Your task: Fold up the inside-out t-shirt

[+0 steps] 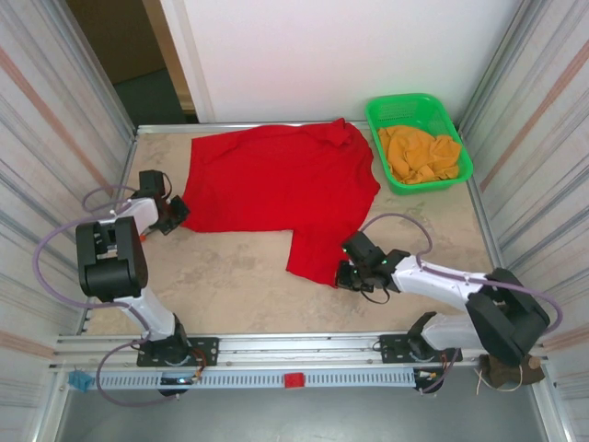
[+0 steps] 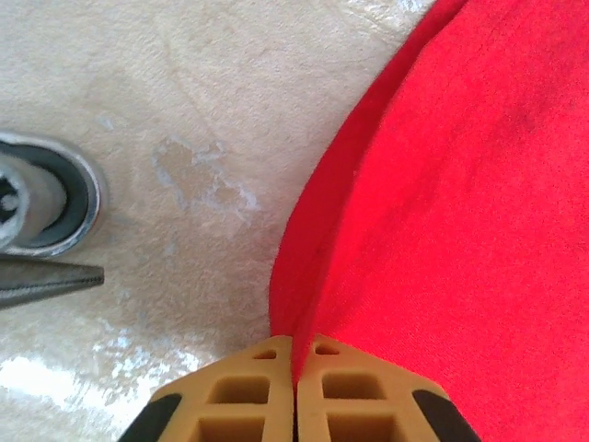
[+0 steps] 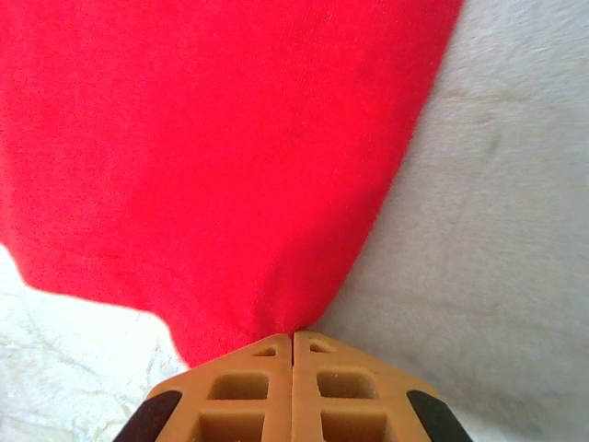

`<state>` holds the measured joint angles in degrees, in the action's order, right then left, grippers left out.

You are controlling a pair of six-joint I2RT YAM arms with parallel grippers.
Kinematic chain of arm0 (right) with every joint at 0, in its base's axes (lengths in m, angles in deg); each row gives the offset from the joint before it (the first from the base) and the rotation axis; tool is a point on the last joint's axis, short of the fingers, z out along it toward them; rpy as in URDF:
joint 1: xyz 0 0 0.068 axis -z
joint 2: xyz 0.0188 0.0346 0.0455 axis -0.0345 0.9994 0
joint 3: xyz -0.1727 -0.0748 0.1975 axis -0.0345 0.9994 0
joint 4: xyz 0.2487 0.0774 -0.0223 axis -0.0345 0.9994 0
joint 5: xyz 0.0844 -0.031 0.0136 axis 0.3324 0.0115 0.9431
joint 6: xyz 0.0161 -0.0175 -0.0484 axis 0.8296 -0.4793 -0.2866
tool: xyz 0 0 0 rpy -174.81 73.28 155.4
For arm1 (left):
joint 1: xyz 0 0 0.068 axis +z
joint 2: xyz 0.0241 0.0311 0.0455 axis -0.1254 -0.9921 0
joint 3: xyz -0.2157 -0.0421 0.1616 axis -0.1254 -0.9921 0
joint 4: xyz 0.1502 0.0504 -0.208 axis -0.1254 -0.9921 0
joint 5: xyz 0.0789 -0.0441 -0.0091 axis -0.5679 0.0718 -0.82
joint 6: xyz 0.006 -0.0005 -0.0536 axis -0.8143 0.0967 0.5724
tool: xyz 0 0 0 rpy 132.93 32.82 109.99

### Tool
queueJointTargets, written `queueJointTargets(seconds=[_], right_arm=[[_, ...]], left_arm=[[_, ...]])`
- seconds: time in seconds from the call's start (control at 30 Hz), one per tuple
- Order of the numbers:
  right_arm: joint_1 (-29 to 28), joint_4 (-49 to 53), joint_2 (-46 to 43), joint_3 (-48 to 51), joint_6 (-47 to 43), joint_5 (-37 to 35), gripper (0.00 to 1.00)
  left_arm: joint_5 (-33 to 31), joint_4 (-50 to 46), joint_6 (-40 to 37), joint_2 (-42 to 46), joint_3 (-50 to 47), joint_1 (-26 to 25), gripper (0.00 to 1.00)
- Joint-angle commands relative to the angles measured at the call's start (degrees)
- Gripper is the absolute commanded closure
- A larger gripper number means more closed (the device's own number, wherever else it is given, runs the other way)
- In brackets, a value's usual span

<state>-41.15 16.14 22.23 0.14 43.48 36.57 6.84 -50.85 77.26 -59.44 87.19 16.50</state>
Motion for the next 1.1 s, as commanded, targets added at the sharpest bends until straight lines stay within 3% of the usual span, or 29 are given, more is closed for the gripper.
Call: queueJointTargets(seconds=[0.0,0.27,0.37,0.43,0.6,0.73,1.07], right_arm=[[0.51,6.65,-8.31,1.31,0.95,-2.97,1.0],[4.55,23.69,-31.52,6.36,3.3,-4.48,1.0],[6.32,28.57,-38.6,8.02,4.22,-3.88,1.0],[7.47,30.17,-41.62,8.98,4.52,-2.95,1.0],[8.75,30.15,-43.02,10.03,4.63,-1.76,1.0],[8.76,28.55,-41.1,9.61,4.02,-1.36,1.0],[8.68,28.04,-40.77,9.08,3.47,-1.31,1.0]], left_arm=[[0.73,-2.46,0.17,5.76,-1.73,0.23,1.0],[3.05,-1.97,4.13,15.6,-12.48,0.22,0.98],[4.18,-1.3,5.64,17.73,-16.26,0.23,0.66],[4.57,-0.77,6.16,19.21,-18.33,0.27,0.58],[5.32,-1.19,6.94,23.3,-21.54,-0.14,0.56],[4.19,-1.96,9.43,27.18,-23.58,-3.72,0.57],[-7.12,-6.38,15.57,37.74,-28.07,-15.11,0.58]])
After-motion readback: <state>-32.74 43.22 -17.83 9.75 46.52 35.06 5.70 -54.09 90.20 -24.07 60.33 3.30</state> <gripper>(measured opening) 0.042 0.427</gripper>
